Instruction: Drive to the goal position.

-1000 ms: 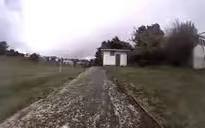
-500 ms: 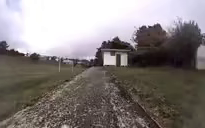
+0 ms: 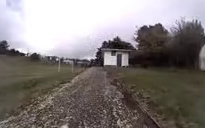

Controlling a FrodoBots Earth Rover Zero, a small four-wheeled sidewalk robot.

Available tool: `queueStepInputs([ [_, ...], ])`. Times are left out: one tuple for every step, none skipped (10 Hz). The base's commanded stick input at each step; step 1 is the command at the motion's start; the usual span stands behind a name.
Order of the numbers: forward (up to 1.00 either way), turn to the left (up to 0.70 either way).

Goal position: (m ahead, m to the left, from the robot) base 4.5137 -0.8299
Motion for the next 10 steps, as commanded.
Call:
queueStepInputs([
  [0.70,0.00],
  [0.70,0.00],
  [0.70,0.00],
  [0.70,0.00],
  [0.70,0.00],
  [0.70,0.00],
  [0.70,0.00],
  [0.70,0.00],
  [0.70,0.00],
  [0.70,0.02],
])
